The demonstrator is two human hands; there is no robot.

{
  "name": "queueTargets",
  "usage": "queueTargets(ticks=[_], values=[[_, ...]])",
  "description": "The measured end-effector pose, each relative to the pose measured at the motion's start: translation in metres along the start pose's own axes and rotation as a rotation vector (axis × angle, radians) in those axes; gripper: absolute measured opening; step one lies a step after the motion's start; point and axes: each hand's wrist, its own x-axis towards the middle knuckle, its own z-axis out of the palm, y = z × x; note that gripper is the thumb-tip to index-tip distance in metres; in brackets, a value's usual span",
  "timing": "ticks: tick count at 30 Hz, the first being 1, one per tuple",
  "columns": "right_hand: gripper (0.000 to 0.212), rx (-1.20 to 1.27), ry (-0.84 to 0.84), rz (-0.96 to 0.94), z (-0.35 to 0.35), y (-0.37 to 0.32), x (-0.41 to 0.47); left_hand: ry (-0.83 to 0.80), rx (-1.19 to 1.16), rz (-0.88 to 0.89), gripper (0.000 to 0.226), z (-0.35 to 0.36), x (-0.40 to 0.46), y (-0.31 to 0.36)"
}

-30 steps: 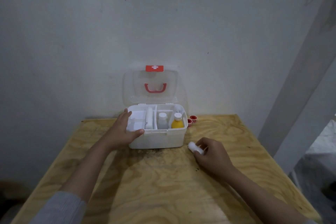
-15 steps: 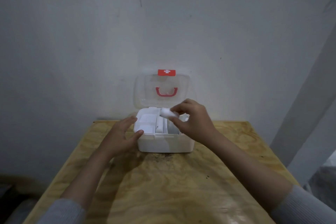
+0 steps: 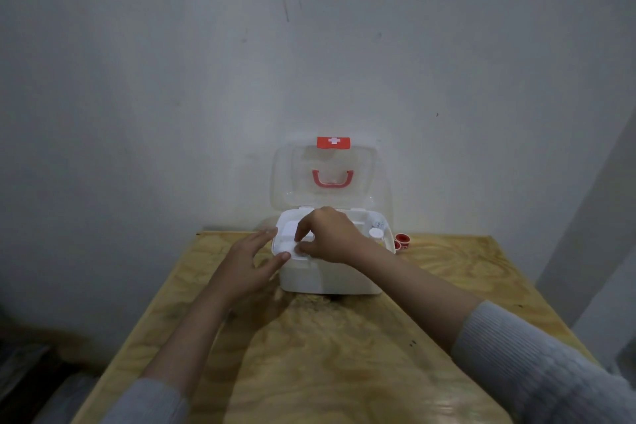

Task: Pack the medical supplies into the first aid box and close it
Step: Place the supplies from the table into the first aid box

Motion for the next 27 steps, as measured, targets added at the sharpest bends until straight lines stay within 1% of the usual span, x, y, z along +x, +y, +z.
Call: queueTargets(ticks=[3, 6, 9, 11, 13, 15, 18, 22, 24, 27], values=[[0.021, 0.051, 0.078, 0.027, -0.012, 0.009, -0.006, 0.0, -0.024, -0.01, 0.06, 0.002, -0.001, -0.001], [0.017, 0.114, 0.202, 0.077, -0.034, 0.03, -0.016, 0.018, -0.053, 0.003, 0.059, 0.003, -0.001, -0.003], [0.014, 0.193, 0.327, 0.197, -0.051, 0.065, -0.032, 0.032, -0.12, -0.004, 0.057, 0.008, -0.002, -0.004], [0.012, 0.209, 0.371, 0.292, -0.054, 0.09, -0.043, 0.04, -0.177, -0.026, 0.057, 0.011, -0.004, -0.005], [0.012, 0.196, 0.371, 0.383, -0.049, 0.115, -0.053, 0.038, -0.229, -0.039, 0.056, 0.015, -0.005, -0.005], [0.013, 0.172, 0.336, 0.457, -0.037, 0.138, -0.063, 0.031, -0.29, -0.052, 0.054, 0.018, -0.005, -0.004], [0.016, 0.145, 0.275, 0.524, -0.014, 0.161, -0.071, 0.03, -0.357, -0.069, 0.052, 0.021, -0.007, -0.003], [0.023, 0.097, 0.192, 0.534, 0.009, 0.167, -0.071, 0.035, -0.418, -0.066, 0.063, 0.024, -0.008, -0.004], [0.02, 0.083, 0.152, 0.491, 0.017, 0.166, -0.071, 0.051, -0.456, -0.062, 0.059, 0.027, -0.009, -0.004], [0.018, 0.044, 0.14, 0.457, 0.027, 0.168, -0.071, 0.061, -0.503, -0.068, 0.063, 0.03, -0.01, -0.005]])
